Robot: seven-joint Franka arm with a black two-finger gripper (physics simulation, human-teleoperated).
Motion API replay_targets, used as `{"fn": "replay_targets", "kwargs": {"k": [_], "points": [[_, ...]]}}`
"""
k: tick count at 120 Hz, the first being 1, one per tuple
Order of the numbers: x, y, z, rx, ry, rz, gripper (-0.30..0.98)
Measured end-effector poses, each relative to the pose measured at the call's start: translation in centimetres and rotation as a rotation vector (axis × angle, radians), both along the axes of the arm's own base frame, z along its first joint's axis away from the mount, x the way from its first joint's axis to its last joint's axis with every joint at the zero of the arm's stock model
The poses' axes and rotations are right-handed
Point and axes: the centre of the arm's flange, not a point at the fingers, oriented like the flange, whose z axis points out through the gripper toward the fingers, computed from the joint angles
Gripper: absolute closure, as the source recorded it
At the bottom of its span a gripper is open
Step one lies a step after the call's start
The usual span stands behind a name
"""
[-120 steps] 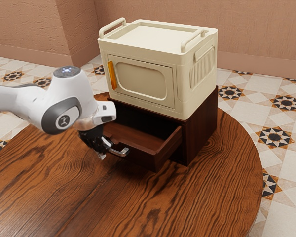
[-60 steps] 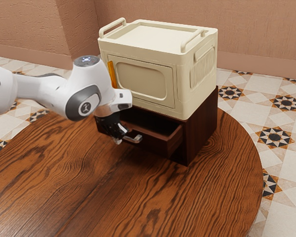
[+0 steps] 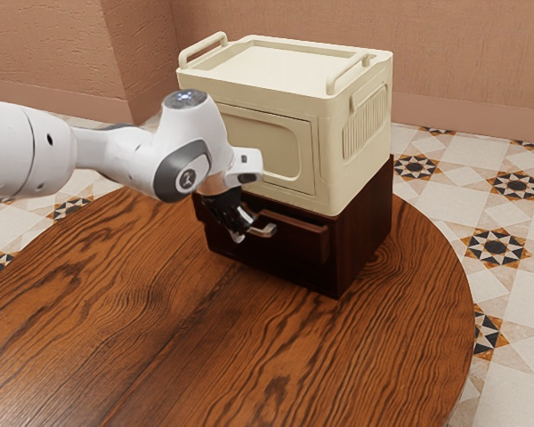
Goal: Push the drawer handle with one arm to close the drawer
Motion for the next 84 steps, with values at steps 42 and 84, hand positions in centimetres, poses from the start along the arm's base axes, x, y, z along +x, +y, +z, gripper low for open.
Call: {"fn": "replay_targets", "kwargs": {"k": [42, 84], "points": [[-2.7, 0.2, -0.2, -0.067, 0.032, 0.006, 0.79], [-14.1, 1.8, 20.3, -0.173, -0.093, 0.057, 0.22]]}}
